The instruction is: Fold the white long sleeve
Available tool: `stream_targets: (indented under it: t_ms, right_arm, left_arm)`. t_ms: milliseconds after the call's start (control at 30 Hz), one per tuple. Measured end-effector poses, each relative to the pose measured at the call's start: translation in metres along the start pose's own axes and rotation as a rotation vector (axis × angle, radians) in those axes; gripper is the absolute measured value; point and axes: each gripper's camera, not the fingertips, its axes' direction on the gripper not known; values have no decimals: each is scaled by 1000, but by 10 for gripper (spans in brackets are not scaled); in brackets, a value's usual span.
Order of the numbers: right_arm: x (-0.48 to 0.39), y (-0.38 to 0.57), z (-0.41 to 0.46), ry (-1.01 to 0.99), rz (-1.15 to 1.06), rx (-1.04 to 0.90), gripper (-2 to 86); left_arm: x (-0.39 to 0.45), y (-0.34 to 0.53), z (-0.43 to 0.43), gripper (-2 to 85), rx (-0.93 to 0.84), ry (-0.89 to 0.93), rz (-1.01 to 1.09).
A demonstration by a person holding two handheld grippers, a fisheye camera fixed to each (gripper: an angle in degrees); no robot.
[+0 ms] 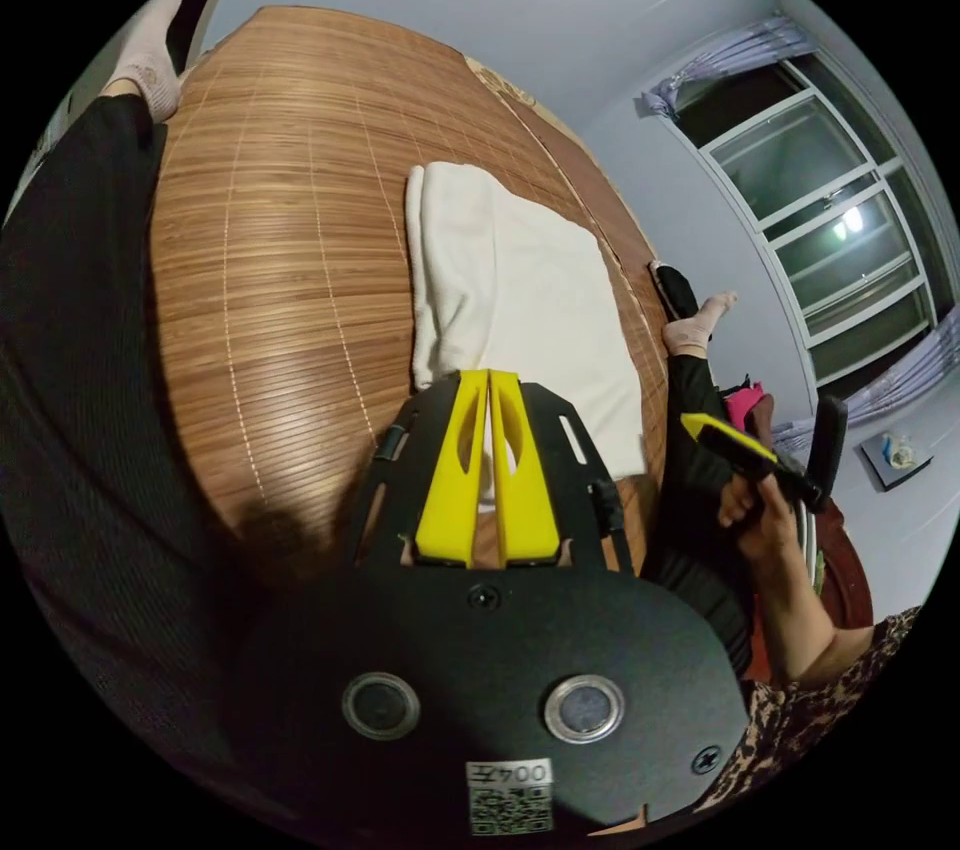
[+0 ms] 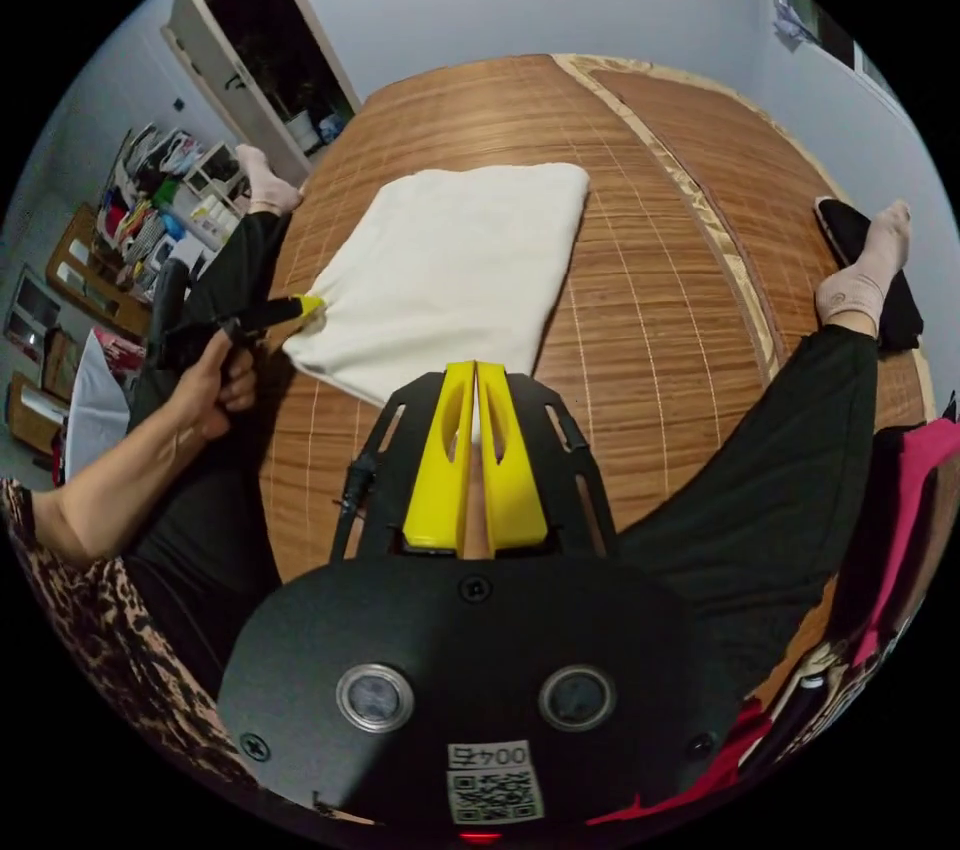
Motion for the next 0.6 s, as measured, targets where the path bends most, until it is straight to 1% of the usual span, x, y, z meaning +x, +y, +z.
stream_targets:
  t_ms: [67,167,233,300,333,400,467,600]
  right_arm:
    - [-13,12,6,8,-8,-11,-7]
    - [-29,17,29,40,-31,-122,-7]
    - [-44,12,37,81,-65,-136,-5]
    - [-57,9,44,112,-107,-144,-3]
    - [-64,7,53,131,-124,-183,-1]
    - [-72,7,70,159,-139,-255,8]
    - [-79,8,75,164,-150,-254,18]
    - [-82,1,68,82,-136,-279,47]
  left_arm:
    - [4,1,-5,8,12,0,9]
    - [25,1,-8,8,-1,-24,122]
    - [45,2,3,8,-56,-150,219]
    - [51,3,21,7,-131,-248,237]
    - [51,4,31,7,-170,-301,234]
    - [51,4,32,7,-147,-301,237]
    - [49,3,33,7,-145,-288,228]
    - [38,0,31,7,-142,-226,194]
